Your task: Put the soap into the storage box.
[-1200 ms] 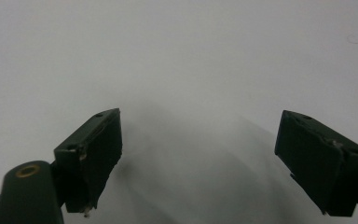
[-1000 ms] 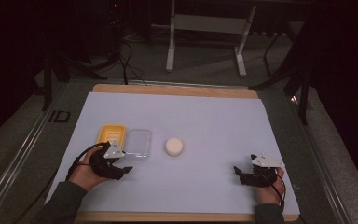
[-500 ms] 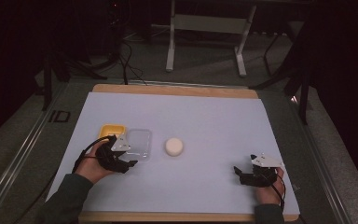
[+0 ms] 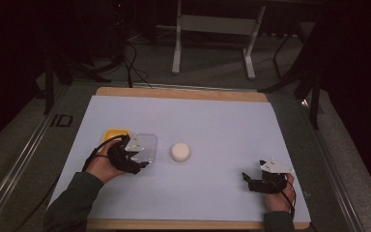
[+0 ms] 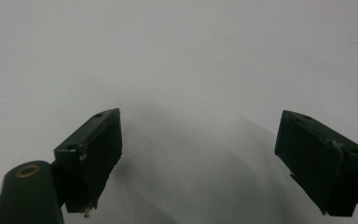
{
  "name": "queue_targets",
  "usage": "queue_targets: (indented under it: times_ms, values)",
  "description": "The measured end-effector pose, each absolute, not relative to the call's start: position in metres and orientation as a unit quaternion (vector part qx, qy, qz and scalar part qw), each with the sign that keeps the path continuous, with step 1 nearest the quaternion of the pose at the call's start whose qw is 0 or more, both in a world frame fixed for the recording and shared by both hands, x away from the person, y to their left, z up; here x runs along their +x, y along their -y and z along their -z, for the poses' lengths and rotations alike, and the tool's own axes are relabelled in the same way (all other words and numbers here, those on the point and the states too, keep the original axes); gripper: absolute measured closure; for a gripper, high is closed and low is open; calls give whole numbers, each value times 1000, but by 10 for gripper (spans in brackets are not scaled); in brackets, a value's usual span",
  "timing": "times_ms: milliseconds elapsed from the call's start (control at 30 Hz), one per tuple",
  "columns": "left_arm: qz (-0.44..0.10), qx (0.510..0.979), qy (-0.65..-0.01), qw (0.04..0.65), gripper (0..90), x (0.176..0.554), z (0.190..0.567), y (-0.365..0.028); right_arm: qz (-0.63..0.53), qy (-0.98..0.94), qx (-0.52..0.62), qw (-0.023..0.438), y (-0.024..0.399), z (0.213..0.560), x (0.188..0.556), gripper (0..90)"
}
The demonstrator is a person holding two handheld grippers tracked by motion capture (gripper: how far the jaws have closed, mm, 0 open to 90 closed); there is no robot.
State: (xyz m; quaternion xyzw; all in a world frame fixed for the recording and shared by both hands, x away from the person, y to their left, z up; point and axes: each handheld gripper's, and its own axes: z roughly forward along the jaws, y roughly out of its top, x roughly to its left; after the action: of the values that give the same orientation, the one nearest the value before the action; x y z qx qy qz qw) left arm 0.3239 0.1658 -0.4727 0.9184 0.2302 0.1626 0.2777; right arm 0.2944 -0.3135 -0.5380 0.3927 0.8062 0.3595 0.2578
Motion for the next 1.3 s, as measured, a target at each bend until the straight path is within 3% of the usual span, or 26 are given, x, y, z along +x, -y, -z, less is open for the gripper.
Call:
queue_targets:
  times_ms: [1300]
  values:
    - [-143, 933, -214, 252, 362, 352, 472, -143, -359, -808, 391, 257, 313, 538, 295, 147]
